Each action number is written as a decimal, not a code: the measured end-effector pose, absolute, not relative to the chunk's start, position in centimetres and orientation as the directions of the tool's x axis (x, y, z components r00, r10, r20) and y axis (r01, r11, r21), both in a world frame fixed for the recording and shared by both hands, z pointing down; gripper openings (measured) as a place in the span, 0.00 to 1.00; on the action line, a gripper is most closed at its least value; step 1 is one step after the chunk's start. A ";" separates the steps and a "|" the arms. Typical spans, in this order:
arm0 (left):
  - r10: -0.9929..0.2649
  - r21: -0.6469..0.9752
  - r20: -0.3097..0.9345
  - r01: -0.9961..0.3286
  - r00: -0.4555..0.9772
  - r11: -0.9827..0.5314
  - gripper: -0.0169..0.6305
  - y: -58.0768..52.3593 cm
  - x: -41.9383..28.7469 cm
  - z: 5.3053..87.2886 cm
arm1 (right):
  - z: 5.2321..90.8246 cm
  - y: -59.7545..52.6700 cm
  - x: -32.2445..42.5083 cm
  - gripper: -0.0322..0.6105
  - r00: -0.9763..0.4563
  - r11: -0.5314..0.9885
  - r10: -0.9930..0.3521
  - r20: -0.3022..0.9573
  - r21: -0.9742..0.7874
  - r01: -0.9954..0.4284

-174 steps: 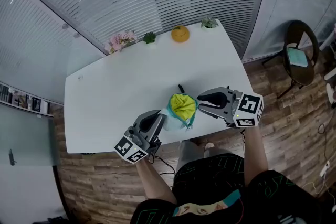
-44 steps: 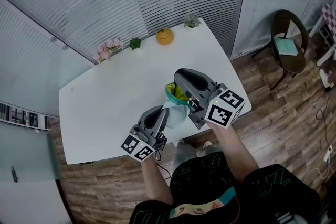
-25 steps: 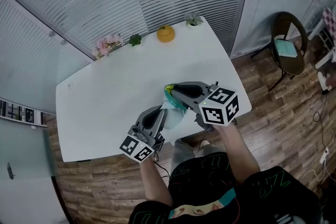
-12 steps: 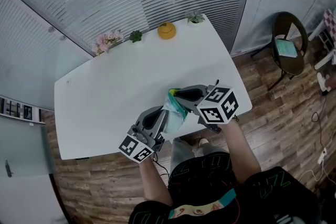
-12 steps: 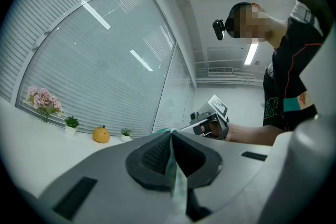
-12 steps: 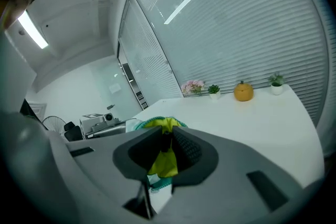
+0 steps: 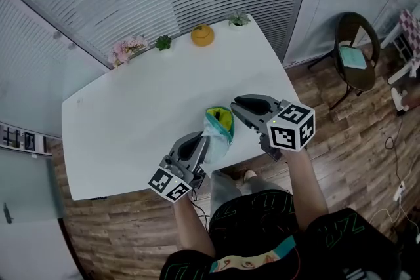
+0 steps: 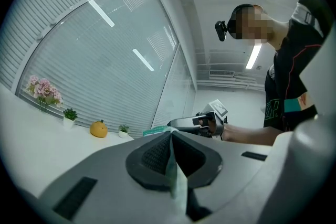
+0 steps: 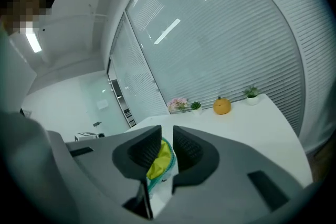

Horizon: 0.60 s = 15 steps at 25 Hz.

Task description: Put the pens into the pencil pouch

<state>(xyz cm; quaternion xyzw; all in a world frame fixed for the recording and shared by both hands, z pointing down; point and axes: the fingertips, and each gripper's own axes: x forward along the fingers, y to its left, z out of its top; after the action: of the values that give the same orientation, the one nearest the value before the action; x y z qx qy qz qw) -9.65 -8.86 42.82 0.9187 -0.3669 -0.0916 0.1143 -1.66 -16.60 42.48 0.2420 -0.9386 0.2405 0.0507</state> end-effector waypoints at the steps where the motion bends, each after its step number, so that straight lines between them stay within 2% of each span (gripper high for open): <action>1: -0.692 0.279 -0.076 -0.651 0.718 -0.706 0.03 -8.9 -9.5 43.1 | 42.6 -17.0 -1.0 0.16 -0.868 0.756 -0.447 0.216 -0.428 -0.496; 8: -0.673 0.293 -0.050 -0.634 0.738 -0.716 0.03 -8.9 -9.1 44.2 | 45.3 -19.7 3.4 0.14 -0.758 0.657 -0.543 0.360 -0.379 -0.651; 15: -0.661 0.306 -0.036 -0.622 0.749 -0.721 0.03 -8.9 -8.9 44.6 | 49.3 -21.6 7.3 0.14 -0.632 0.558 -0.574 0.521 -0.315 -0.767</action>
<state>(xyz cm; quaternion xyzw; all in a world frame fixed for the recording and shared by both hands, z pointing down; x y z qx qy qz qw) -8.94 -8.91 44.62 0.9248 -0.3468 -0.0716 0.1388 7.33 -21.62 49.31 0.3884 -0.8635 0.2648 0.1828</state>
